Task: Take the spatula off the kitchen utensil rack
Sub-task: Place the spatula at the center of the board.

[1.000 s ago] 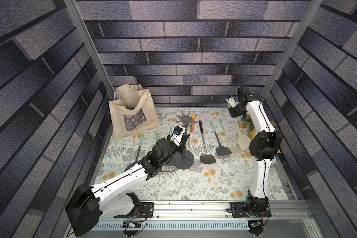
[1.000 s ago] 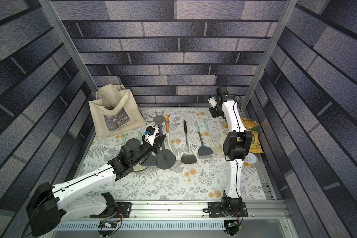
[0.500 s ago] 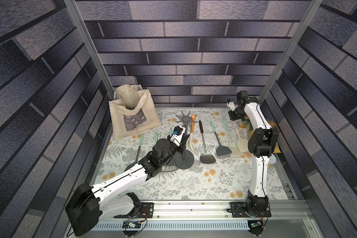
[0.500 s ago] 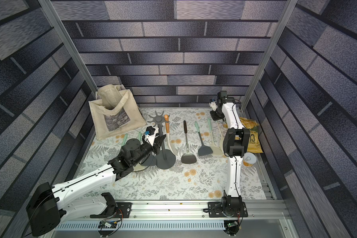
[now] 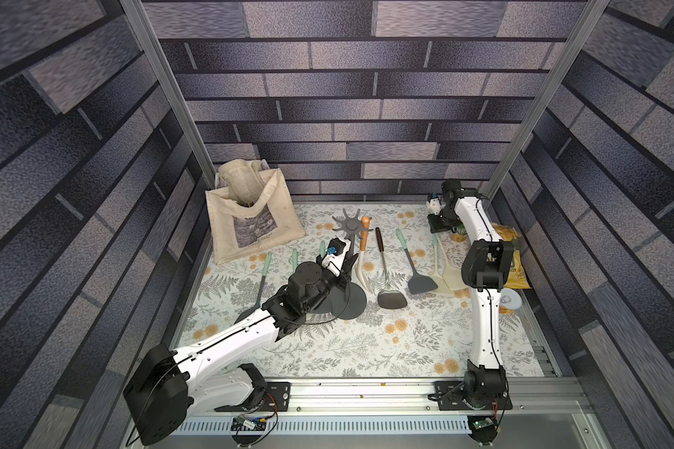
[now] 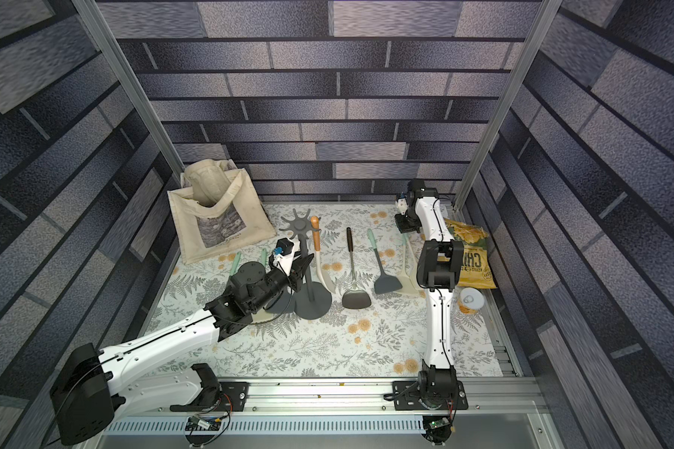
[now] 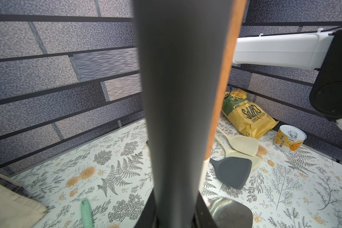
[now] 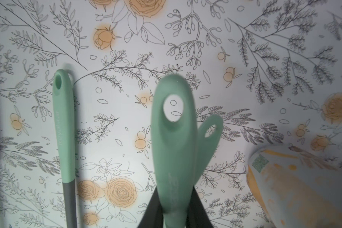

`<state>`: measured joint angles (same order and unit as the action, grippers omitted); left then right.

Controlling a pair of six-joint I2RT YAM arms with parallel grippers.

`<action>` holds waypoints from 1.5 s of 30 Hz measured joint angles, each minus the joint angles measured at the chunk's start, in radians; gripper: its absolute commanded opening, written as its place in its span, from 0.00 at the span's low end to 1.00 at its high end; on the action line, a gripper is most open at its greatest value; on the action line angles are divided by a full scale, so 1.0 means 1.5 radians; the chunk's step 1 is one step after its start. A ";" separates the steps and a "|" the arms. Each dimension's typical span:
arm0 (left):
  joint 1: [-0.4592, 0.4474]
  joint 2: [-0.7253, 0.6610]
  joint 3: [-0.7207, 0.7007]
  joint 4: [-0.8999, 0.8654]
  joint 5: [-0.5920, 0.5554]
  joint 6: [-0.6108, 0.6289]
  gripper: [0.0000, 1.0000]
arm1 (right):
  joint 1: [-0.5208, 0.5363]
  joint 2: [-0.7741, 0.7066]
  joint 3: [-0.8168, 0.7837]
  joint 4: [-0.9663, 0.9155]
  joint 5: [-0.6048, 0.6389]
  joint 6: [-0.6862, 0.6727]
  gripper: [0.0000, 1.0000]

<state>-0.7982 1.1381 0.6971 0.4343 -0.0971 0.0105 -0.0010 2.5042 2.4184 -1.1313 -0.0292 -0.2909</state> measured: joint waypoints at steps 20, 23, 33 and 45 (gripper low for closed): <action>-0.004 0.017 0.017 -0.003 -0.003 0.005 0.15 | -0.003 0.037 0.013 -0.008 -0.112 0.037 0.00; -0.004 0.024 0.024 -0.003 -0.003 0.006 0.15 | 0.000 0.037 0.012 -0.005 -0.132 0.039 0.00; -0.009 0.029 0.030 -0.008 -0.005 0.010 0.15 | 0.011 0.035 -0.013 0.014 -0.139 0.045 0.00; -0.014 0.031 0.030 -0.006 -0.008 0.010 0.15 | 0.001 -0.086 -0.079 0.020 -0.095 0.068 0.00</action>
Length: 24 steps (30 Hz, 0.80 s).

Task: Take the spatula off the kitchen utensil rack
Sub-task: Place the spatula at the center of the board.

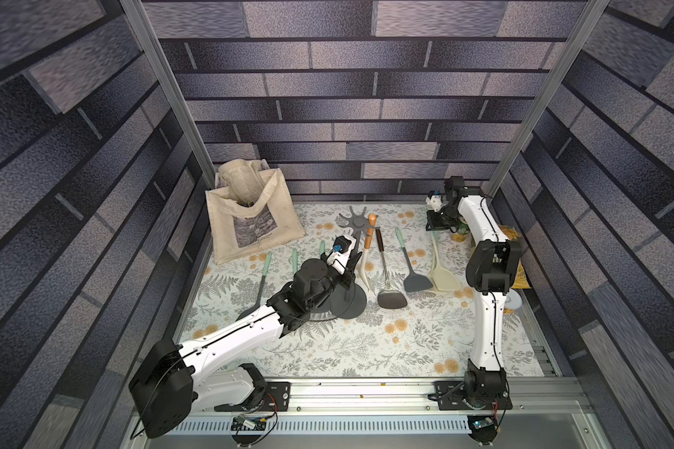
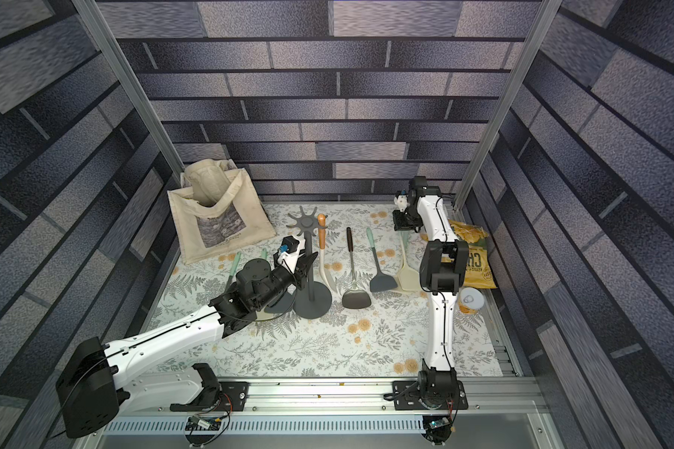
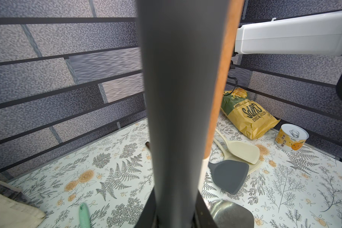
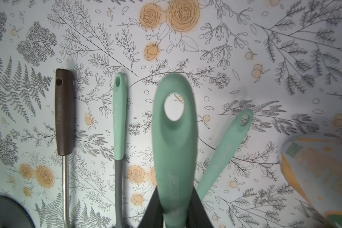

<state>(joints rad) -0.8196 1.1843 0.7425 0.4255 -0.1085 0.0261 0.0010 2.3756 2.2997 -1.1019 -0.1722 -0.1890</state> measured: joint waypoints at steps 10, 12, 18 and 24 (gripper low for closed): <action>0.000 0.001 0.001 0.000 -0.002 0.002 0.15 | -0.005 0.040 -0.009 0.006 0.003 0.022 0.15; 0.000 0.001 0.001 0.000 -0.003 0.003 0.15 | -0.005 0.053 -0.005 0.006 0.005 0.023 0.25; 0.000 0.002 0.002 -0.001 -0.003 0.003 0.15 | -0.005 0.067 -0.005 0.009 -0.006 0.027 0.48; 0.000 0.002 0.002 -0.002 -0.002 0.003 0.15 | -0.005 -0.033 -0.131 0.066 -0.038 0.024 0.49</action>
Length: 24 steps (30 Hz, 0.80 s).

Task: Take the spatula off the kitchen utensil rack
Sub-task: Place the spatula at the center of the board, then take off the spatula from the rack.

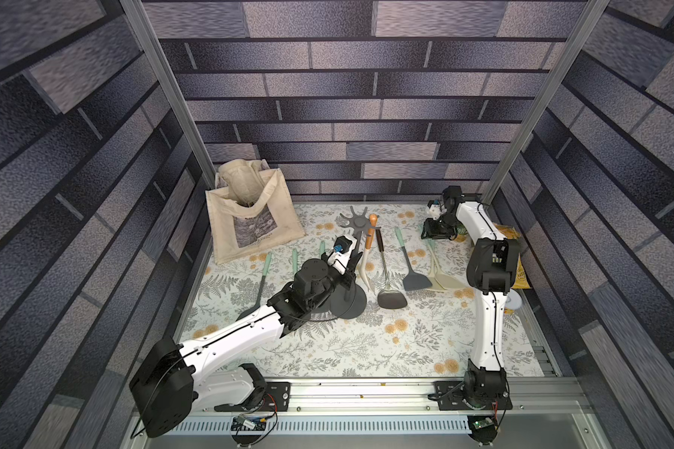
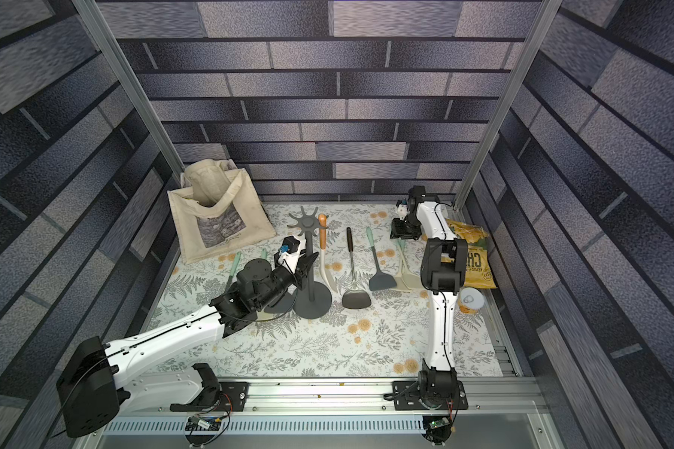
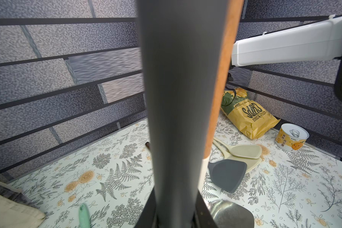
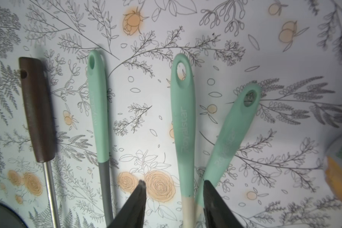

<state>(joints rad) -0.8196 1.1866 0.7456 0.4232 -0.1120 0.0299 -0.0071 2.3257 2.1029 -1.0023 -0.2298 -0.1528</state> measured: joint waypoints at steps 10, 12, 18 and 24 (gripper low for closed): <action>0.002 0.000 0.000 0.000 0.003 0.000 0.14 | 0.004 -0.458 -0.399 0.306 -0.242 0.023 0.48; 0.004 0.000 0.000 0.001 0.006 0.000 0.15 | 0.012 -0.526 -0.483 0.400 -0.304 0.034 0.48; 0.012 0.000 0.000 0.002 0.021 -0.001 0.15 | 0.084 -0.621 -0.662 0.604 -0.397 0.071 0.49; 0.019 0.000 0.000 0.002 0.035 -0.003 0.15 | 0.171 -0.672 -0.740 0.757 -0.412 0.109 0.48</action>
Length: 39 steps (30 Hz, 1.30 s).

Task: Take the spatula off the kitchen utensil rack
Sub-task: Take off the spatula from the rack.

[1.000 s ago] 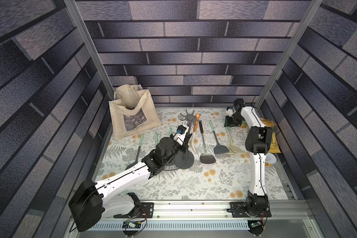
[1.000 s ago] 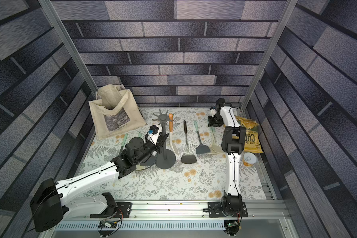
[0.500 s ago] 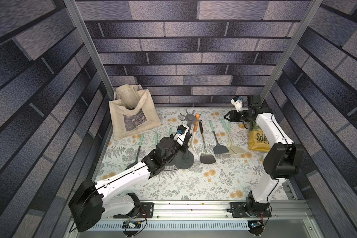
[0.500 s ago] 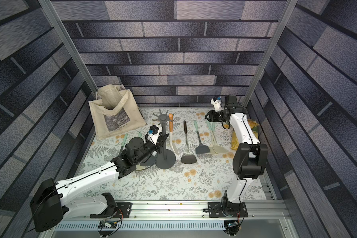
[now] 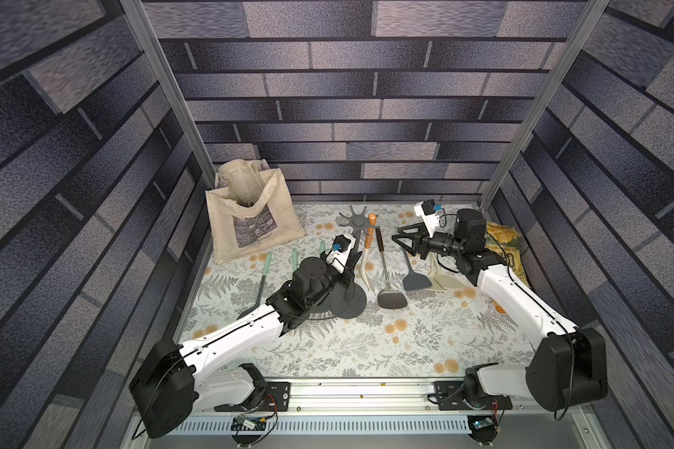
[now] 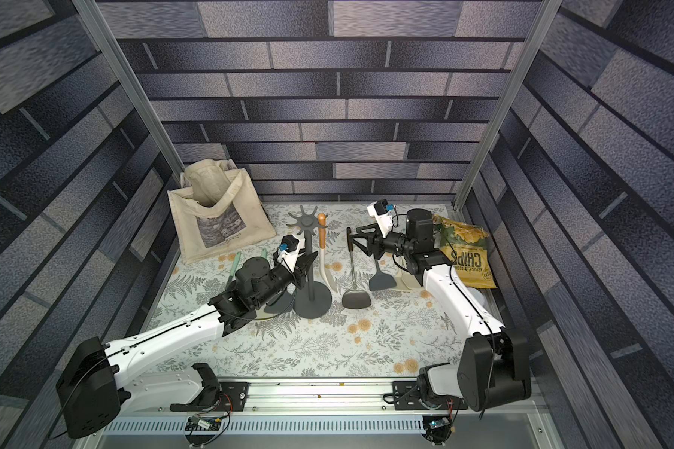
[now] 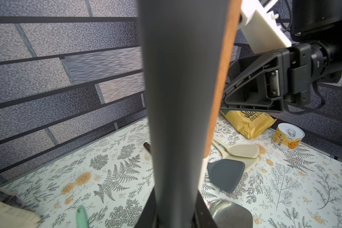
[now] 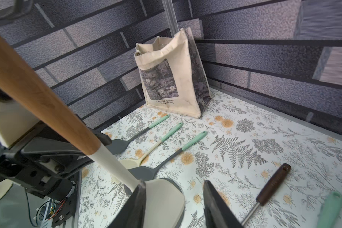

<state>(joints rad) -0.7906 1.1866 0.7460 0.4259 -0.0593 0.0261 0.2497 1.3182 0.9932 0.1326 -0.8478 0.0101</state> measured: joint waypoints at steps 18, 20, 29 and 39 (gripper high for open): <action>0.006 0.000 0.000 0.000 0.008 0.000 0.15 | 0.100 -0.021 -0.027 0.145 0.016 0.030 0.47; 0.007 0.000 0.000 0.000 0.008 -0.001 0.15 | 0.112 -0.021 -0.027 0.145 0.019 0.027 0.47; 0.008 0.000 0.000 0.000 0.011 -0.001 0.15 | 0.144 -0.016 -0.004 0.144 0.021 0.018 0.47; 0.008 -0.001 0.000 -0.002 0.011 -0.001 0.15 | 0.167 0.026 0.025 0.141 0.021 0.003 0.45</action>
<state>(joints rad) -0.7780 1.1858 0.7456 0.4236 -0.0429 0.0250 0.4995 1.3579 1.0306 0.3447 -0.8169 0.0147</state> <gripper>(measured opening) 0.232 0.459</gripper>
